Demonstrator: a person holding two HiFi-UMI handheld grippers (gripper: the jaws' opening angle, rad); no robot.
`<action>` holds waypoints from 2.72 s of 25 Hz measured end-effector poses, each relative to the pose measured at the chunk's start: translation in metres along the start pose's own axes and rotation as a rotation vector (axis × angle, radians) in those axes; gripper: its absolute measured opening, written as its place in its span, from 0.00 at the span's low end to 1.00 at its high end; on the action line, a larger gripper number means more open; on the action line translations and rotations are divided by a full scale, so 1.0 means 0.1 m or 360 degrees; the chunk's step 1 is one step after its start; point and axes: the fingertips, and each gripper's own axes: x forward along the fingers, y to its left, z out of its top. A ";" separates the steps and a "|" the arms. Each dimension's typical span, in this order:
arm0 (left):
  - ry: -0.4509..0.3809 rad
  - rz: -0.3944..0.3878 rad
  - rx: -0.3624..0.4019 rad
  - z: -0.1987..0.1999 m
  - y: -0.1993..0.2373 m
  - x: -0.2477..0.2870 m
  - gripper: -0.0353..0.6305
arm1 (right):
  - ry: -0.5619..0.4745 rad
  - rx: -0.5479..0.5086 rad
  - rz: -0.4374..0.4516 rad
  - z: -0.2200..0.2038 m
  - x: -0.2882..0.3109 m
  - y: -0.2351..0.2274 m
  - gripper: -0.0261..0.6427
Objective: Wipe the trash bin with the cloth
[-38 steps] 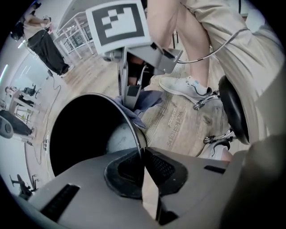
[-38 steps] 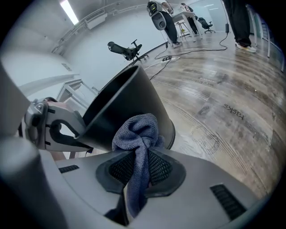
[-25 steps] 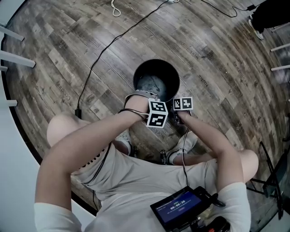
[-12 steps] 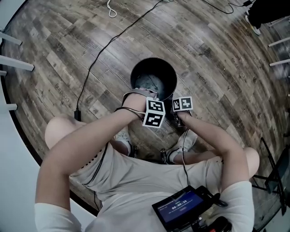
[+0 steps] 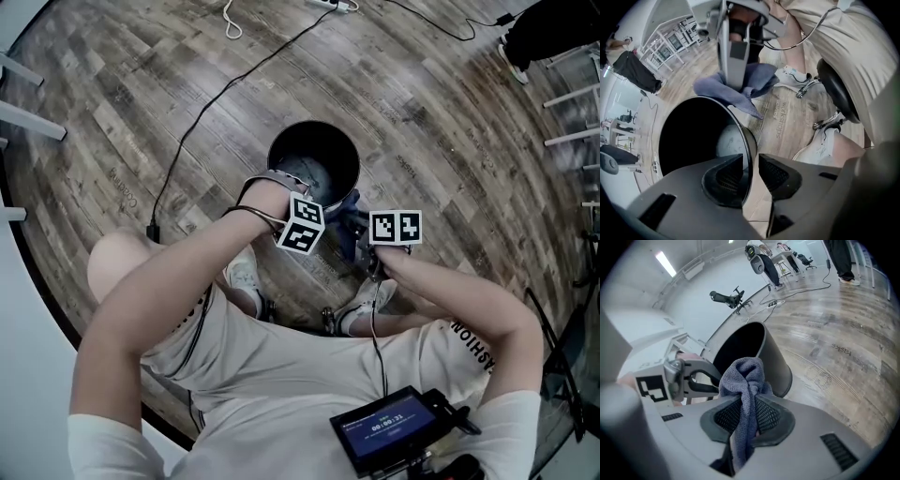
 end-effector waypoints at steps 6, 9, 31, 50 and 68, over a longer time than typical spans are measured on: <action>0.0045 0.0004 0.0061 -0.01 -0.06 0.08 0.10 | -0.0023 0.0072 0.0006 0.10 -0.01 0.10 0.13; 0.0051 -0.0009 0.0051 -0.01 -0.05 0.07 0.09 | -0.0006 0.0061 -0.0013 0.06 0.09 0.04 0.13; -0.0094 -0.0103 -0.0306 0.32 0.01 0.05 0.09 | 0.0057 -0.0045 -0.0156 -0.35 1.28 -1.29 0.13; -0.0020 -0.0040 -0.0149 0.13 -0.07 0.03 0.27 | 0.0132 0.0055 -0.0152 -0.17 0.70 -0.75 0.13; 0.0054 0.0077 -0.0046 0.00 -0.02 0.09 0.12 | -0.0010 0.0212 0.0028 -0.02 0.20 -0.01 0.13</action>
